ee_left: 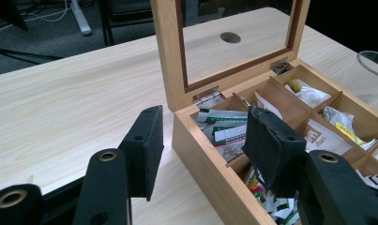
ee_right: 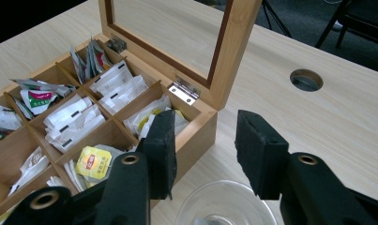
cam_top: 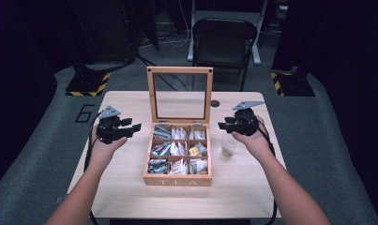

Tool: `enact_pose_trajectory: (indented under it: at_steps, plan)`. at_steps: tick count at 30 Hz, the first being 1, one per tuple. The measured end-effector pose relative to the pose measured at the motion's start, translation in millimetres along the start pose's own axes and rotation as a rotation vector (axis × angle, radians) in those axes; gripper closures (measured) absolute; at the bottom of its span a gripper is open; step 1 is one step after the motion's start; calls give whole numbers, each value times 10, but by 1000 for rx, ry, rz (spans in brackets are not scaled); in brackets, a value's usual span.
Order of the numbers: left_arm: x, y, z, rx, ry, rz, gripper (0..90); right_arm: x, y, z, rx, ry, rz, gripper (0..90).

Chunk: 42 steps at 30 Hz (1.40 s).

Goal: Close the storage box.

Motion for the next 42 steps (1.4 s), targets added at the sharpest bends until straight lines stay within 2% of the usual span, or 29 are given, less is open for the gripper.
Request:
enact_pose_trajectory:
  at_steps: [6,13,19,22,31,32,42]
  plan:
    - [7,17,17,9,-10,-9,432,9,93,19,-12,-4,-1,477]
    - [8,42,19,17,-23,-11,401,8,170,73,-9,-18,-20,438]
    - [16,64,6,14,-22,-11,401,-3,241,108,-10,-18,-27,438]
    - [15,77,3,8,-21,-7,401,-12,273,119,-14,-17,-11,438]
    - [35,97,5,7,-22,-9,403,-75,385,189,-32,-16,-9,439]
    - [38,94,8,11,-22,-7,403,-77,392,198,-33,-13,8,439]
    - [25,96,19,13,-25,-1,404,-164,452,365,-27,-15,19,426]
Point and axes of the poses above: each handheld gripper's, and its own axes: z roughly forward along the jaws, y roughly out of its top, x roughly to its left, the point moved 2 cm from there along z, roughly forward along the jaws, and after that the axes turned 3 degrees about -x, right-handed, at the moved point
